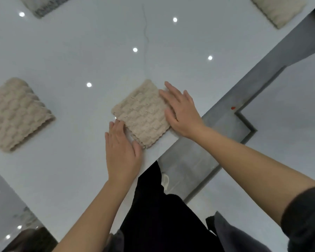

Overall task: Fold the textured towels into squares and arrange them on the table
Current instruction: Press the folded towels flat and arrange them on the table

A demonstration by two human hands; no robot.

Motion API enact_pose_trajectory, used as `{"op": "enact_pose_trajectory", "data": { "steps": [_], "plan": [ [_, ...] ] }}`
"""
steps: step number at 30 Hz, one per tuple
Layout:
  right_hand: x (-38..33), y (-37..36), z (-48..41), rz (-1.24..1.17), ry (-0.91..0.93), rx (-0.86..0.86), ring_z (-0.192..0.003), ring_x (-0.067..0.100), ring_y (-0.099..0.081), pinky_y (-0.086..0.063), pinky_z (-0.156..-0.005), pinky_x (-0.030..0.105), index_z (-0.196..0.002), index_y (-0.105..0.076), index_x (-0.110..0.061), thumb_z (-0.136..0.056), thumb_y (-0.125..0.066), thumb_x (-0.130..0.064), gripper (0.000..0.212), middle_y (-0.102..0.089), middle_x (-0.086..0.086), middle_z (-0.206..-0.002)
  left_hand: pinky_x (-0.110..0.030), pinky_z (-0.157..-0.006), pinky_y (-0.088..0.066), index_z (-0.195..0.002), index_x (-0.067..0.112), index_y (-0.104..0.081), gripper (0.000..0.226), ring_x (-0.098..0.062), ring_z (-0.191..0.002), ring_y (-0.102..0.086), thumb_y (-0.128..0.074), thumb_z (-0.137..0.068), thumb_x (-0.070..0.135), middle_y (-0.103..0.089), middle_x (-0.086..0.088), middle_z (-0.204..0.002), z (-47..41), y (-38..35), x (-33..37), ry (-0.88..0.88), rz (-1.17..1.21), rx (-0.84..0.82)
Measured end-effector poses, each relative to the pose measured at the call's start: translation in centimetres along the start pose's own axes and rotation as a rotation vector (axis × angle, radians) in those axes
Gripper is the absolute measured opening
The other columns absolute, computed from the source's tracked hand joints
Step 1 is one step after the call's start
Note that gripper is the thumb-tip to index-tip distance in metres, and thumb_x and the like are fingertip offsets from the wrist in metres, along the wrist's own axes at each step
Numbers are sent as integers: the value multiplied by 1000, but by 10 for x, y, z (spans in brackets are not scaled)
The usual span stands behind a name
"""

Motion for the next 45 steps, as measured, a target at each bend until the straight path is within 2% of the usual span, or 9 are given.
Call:
{"op": "enact_pose_trajectory", "data": {
  "steps": [2, 3, 5, 8, 18, 25, 30, 35, 45],
  "plan": [
    [5, -1, -6, 30, 59, -49, -147, 15, -19, -3, -120, 50, -151, -28, -18, -98, -30, -32, 54, -13, 1, -162, -60, -105, -32, -128, -1, -38, 45, -47, -125, -35, -46, -84, 9, -42, -23, -131, -5, -5, 4, 69, 55, 40],
    [7, -2, -8, 37, 88, -70, -148, 15, -14, 0, -120, 50, -152, -25, -19, -99, -30, -32, 55, -9, 0, -162, -58, -112, -23, -135, -1, -32, 51, -45, -135, -25, -44, -87, 13, -36, -23, -140, -6, -9, 6, 90, 50, 45],
    [7, -4, -10, 41, 138, -114, -149, 15, -7, 4, -119, 50, -153, -20, -20, -100, -29, -31, 56, -3, -1, -163, -48, -120, 0, -149, 5, -12, 64, -31, -147, 1, -30, -92, 27, -16, -18, -157, -4, -19, 10, 96, -22, 51],
    [4, -6, -15, 70, 216, -154, -150, 18, -6, 6, -118, 52, -154, -18, -21, -99, -27, -31, 56, 0, -2, -162, -46, -119, 8, -152, 10, 1, 67, -22, -147, 15, -17, -94, 37, -2, -15, -160, -6, -32, 10, 134, -96, 64],
    [-7, -2, -42, 36, 341, -213, -149, 19, -9, 12, -114, 52, -153, -22, -23, -96, -28, -31, 57, -3, 2, -163, -48, -119, 7, -153, 8, -3, 68, -27, -148, 9, -15, -93, 38, -1, -18, -160, -17, -34, 22, 332, -66, 248],
    [-25, -26, -31, 97, 394, -251, -149, 31, 5, 11, -115, 55, -153, -19, -17, -98, -22, -33, 58, 3, 6, -162, -50, -118, 11, -154, 14, -1, 65, -23, -148, 13, -12, -96, 40, 0, -11, -161, -9, -40, 12, 349, -242, 203],
    [-31, -39, -28, 126, 384, -231, -149, 33, 4, 6, -116, 57, -153, -20, -15, -98, -22, -31, 57, -2, 10, -162, -52, -117, 9, -153, 13, -3, 64, -25, -148, 8, -15, -96, 39, -2, -13, -161, -11, -43, 9, 352, -268, 214],
    [-22, -37, -30, 136, 361, -225, -149, 32, 4, 12, -116, 52, -153, -18, -17, -98, -19, -34, 57, 2, 10, -162, -52, -117, 8, -153, 13, -5, 64, -24, -149, 5, -18, -97, 39, -4, -13, -161, -16, -46, 11, 325, -301, 219],
    [-27, -41, -28, 182, 378, -192, -147, 39, -9, -5, -116, 61, -151, -25, -12, -99, -22, -28, 55, -12, 16, -160, -56, -117, -1, -152, 7, -13, 62, -25, -148, -4, -21, -96, 32, -11, -14, -160, -20, -48, 18, 287, -312, 203]
  ]
}}
Point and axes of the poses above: each hand's wrist, its own z-axis away from the middle knuckle, its own y-axis out of the back of the hand, x = y × z, the point moved 9 cm from there along -z, towards the middle knuckle
